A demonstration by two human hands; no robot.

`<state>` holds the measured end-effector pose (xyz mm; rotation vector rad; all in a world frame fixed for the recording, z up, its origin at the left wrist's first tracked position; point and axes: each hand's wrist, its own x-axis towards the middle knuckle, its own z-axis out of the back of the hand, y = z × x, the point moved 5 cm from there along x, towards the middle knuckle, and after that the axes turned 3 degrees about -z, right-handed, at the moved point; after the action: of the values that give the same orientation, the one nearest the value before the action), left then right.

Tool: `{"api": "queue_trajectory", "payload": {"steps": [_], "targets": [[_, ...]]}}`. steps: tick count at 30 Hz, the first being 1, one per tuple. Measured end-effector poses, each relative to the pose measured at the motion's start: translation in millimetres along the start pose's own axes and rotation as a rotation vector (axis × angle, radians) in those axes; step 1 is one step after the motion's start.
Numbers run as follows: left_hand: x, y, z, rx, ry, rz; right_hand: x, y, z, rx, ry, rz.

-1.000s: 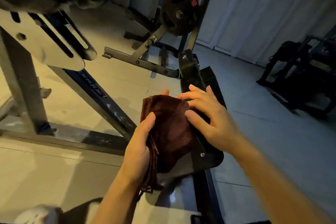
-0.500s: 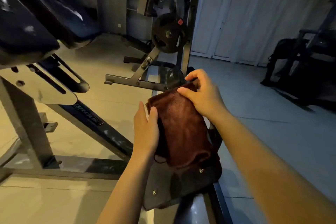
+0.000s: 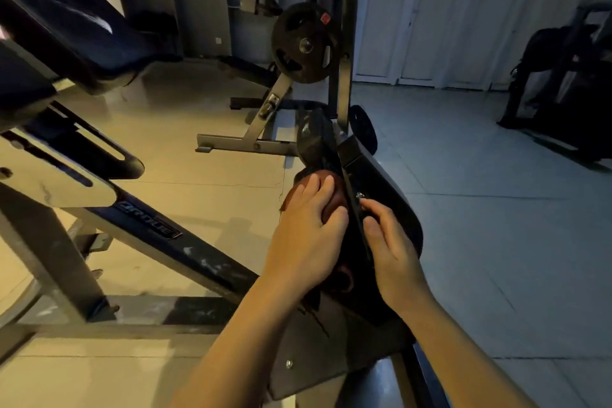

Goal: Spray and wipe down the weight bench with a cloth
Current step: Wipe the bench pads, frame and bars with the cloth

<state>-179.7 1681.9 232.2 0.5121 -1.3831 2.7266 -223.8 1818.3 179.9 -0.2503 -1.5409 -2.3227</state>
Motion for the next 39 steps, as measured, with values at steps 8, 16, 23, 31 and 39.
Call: {"api": "queue_trajectory", "payload": {"steps": [8, 16, 23, 31, 39], "targets": [[80.2, 16.0, 2.9, -0.043, 0.199, 0.085, 1.1, -7.3, -4.7, 0.089, 0.013, -0.035], [83.0, 16.1, 4.2, -0.106, 0.197, 0.145, 0.7, -5.3, -1.5, 0.105, 0.009, -0.028], [5.5, 11.8, 8.7, -0.222, 0.148, -0.001, 1.5, -6.2, -2.0, 0.086, 0.018, -0.039], [-72.2, 4.1, 0.5, -0.111, -0.072, -0.039, -1.3, -4.3, -2.5, -0.012, 0.056, -0.063], [12.6, 23.2, 8.3, -0.138, 0.115, 0.026, 0.7, -5.4, -2.6, 0.02, 0.082, -0.075]]}}
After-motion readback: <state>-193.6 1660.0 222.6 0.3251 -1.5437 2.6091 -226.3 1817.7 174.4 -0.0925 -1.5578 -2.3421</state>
